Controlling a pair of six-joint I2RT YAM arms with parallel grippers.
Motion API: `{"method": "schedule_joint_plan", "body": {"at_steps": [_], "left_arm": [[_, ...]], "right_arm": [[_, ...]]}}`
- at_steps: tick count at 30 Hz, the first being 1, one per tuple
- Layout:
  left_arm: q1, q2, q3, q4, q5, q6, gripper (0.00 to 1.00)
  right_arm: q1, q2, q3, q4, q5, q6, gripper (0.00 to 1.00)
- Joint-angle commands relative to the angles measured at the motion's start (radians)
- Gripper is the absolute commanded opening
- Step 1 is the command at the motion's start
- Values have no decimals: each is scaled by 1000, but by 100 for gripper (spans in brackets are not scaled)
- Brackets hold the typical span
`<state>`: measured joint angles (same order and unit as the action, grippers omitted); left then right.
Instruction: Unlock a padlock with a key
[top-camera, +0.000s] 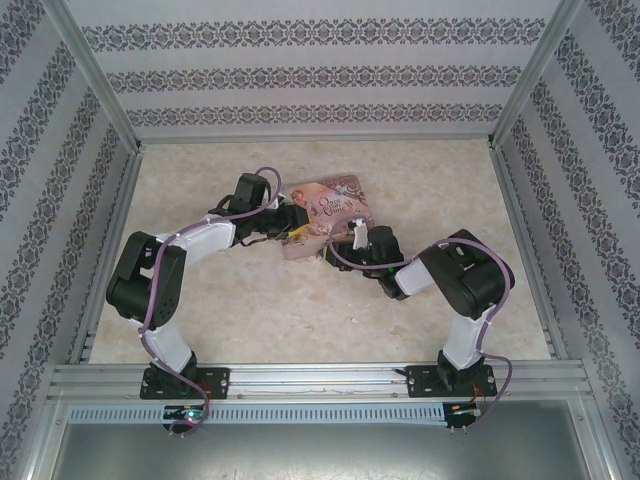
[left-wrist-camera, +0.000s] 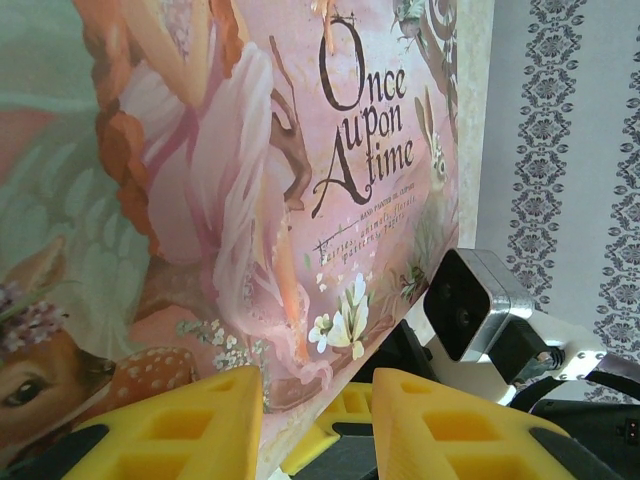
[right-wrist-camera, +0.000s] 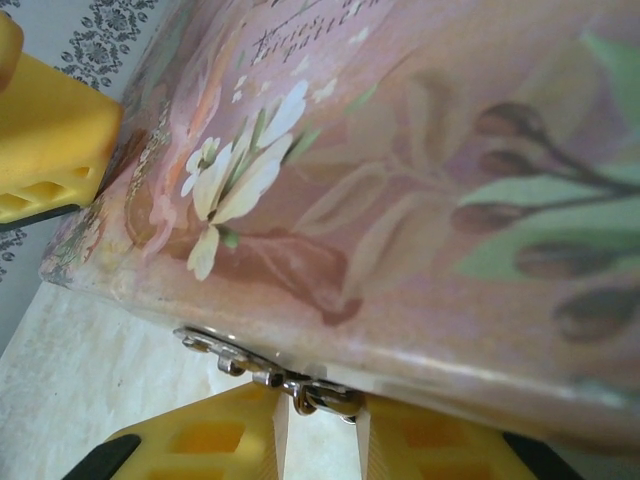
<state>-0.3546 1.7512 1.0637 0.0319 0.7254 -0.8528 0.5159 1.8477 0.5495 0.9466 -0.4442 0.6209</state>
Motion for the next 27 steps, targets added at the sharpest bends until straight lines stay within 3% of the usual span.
{"method": "schedule_joint_plan", "body": {"at_steps": [1, 17, 27], "left_arm": [[-24, -4, -22, -29, -4, -12, 34], [-26, -13, -30, -46, -12, 0, 34], [-25, -31, -53, -49, -25, 1, 34]], "right_arm": [[15, 20, 7, 92, 49, -8, 24], [13, 36, -46, 241, 103, 76, 1], [-1, 20, -97, 287, 124, 87, 0]]}}
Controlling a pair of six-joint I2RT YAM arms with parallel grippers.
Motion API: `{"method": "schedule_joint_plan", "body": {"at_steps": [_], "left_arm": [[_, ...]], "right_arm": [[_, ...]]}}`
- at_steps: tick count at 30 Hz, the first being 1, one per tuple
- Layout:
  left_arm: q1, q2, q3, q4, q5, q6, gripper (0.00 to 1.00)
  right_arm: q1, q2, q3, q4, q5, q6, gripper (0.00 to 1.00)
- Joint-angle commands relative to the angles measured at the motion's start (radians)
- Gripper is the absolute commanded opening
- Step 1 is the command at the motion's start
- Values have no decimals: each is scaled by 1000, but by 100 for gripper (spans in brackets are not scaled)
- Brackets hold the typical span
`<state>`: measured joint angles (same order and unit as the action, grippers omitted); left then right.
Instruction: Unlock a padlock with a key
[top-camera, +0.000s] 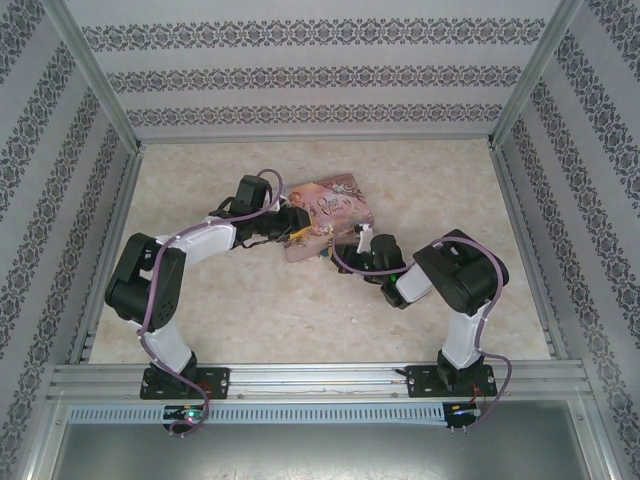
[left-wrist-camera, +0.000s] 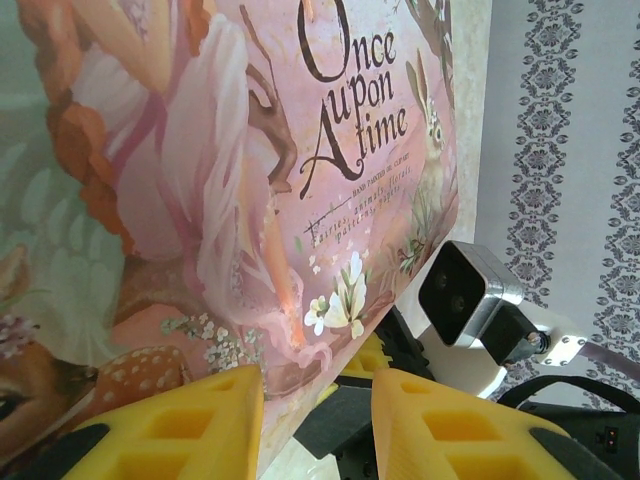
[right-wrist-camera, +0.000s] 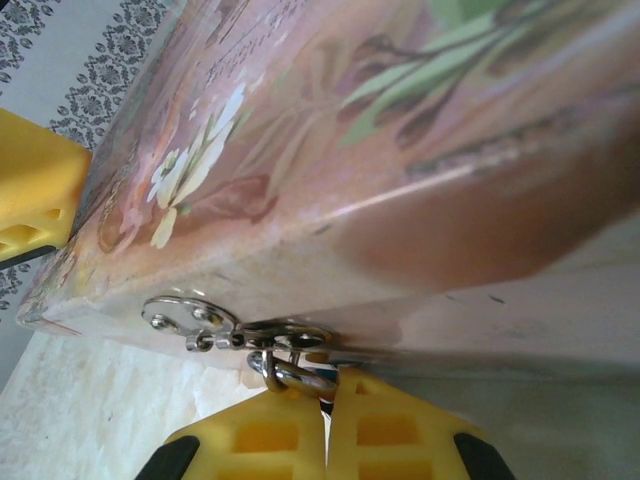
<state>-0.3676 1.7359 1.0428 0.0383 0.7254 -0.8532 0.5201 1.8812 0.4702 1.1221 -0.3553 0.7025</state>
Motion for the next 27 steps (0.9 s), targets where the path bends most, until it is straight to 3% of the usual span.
{"method": "schedule_joint_plan", "body": {"at_steps": [1, 16, 27], "left_arm": [[-12, -18, -34, -55, -28, 0, 34], [-13, -37, -75, -51, -29, -12, 34], [-23, -41, -106, -22, -33, -34, 34]], "right_arm": [[-6, -19, -24, 116, 35, 5, 0], [-16, -12, -66, 261, 81, 124, 0], [-24, -13, -30, 262, 81, 209, 0]]}}
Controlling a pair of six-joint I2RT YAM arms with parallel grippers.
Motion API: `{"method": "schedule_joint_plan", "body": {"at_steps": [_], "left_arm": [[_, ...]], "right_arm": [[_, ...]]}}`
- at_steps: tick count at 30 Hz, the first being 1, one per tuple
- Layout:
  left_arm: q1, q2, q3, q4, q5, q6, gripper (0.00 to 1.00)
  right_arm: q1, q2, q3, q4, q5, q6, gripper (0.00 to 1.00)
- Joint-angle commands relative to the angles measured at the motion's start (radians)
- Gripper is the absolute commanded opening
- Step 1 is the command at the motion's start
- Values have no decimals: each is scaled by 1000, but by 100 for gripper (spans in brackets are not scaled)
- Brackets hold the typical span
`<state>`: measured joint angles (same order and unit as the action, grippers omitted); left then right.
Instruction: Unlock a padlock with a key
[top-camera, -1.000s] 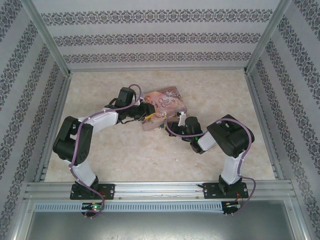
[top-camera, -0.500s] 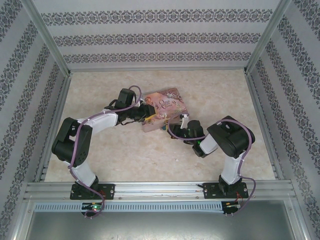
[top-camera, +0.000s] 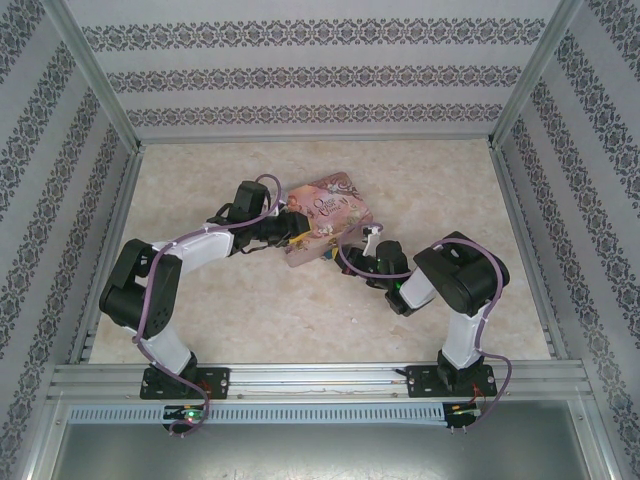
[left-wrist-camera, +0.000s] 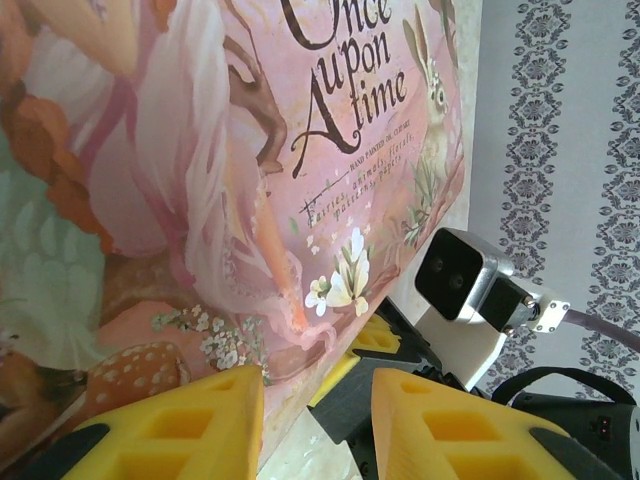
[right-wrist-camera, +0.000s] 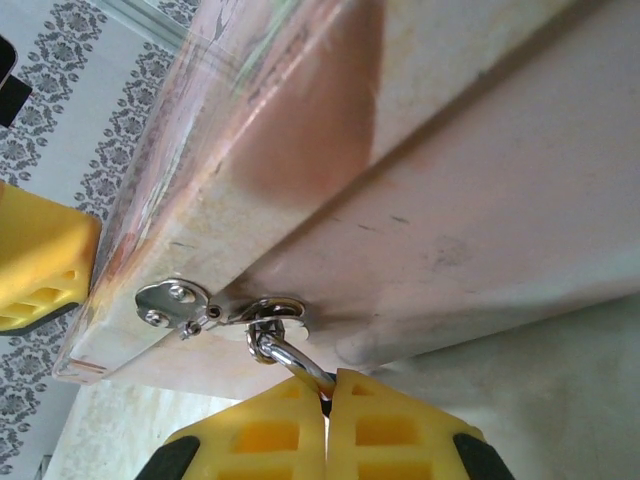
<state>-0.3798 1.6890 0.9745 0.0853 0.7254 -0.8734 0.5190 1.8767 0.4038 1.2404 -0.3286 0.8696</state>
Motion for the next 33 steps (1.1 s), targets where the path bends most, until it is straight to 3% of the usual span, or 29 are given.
{"method": "schedule_joint_plan", "body": {"at_steps": [1, 19, 33], "left_arm": [[-10, 8, -40, -67, -32, -13, 34], [-11, 5, -60, -81, -44, 2, 34], [-9, -15, -51, -78, -51, -4, 35]], "right_arm": [[-27, -10, 38, 143, 55, 53, 0], [-69, -5, 33, 143, 24, 175, 0], [-118, -72, -20, 98, 32, 126, 0]]}}
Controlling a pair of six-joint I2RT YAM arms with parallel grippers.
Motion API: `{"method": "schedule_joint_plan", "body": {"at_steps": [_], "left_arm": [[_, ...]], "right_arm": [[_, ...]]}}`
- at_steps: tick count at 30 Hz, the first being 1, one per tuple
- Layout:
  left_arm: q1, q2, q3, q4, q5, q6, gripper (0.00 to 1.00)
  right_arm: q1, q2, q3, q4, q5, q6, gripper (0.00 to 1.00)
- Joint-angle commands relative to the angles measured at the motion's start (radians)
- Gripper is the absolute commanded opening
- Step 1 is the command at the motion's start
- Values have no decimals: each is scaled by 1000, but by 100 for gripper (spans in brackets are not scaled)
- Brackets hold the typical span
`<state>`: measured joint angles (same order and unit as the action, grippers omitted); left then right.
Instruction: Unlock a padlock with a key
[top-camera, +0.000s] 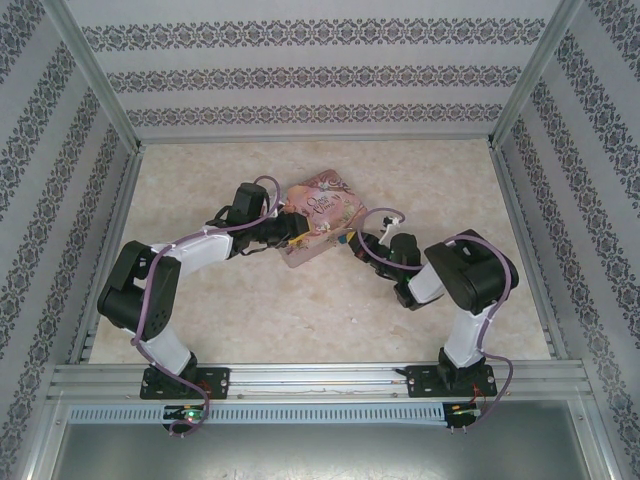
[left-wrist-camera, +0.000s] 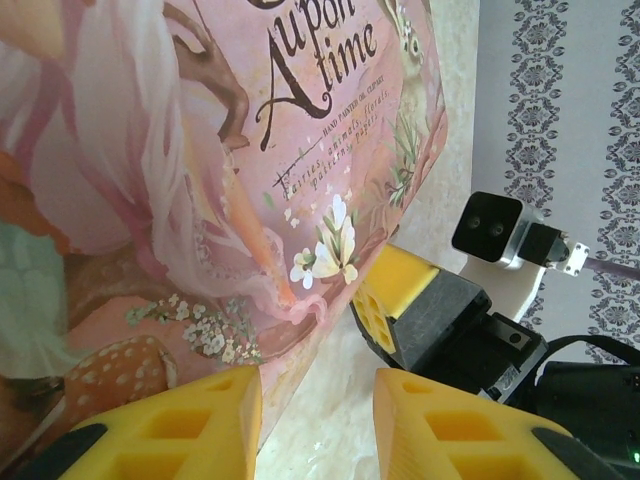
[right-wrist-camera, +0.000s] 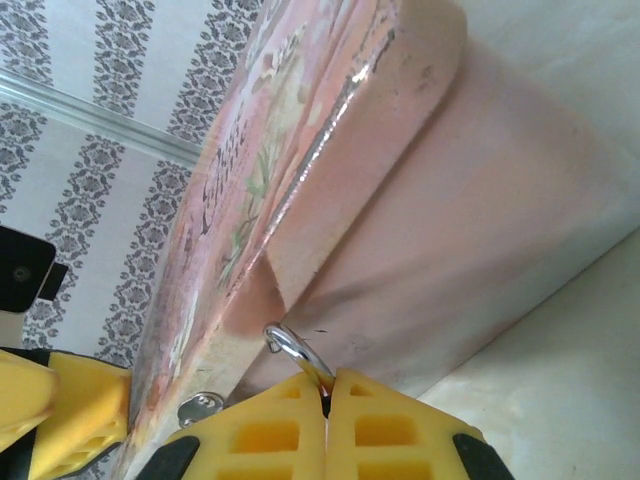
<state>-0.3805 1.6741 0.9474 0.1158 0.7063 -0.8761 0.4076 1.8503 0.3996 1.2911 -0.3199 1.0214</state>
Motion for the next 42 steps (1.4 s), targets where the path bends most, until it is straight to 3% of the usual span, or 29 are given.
{"method": "schedule_joint_plan", "body": {"at_steps": [1, 7, 13, 26, 35, 42], "left_arm": [[-9, -2, -19, -110, -30, -1, 35], [-5, -15, 18, -112, -28, 8, 40], [17, -88, 34, -118, -81, 49, 44], [84, -329, -39, -125, -320, 195, 57], [118, -465, -107, -111, -502, 285, 69], [138, -564, -172, -90, -621, 387, 81]], "right_arm": [[-8, -57, -25, 39, 29, -31, 0], [-23, -181, -86, -62, 42, -96, 0], [-30, -373, -101, -295, 38, -177, 0], [-16, -856, 107, -1289, 30, -485, 0], [31, -941, 212, -1671, 45, -513, 0], [55, -938, 271, -1847, 32, -482, 0]]}}
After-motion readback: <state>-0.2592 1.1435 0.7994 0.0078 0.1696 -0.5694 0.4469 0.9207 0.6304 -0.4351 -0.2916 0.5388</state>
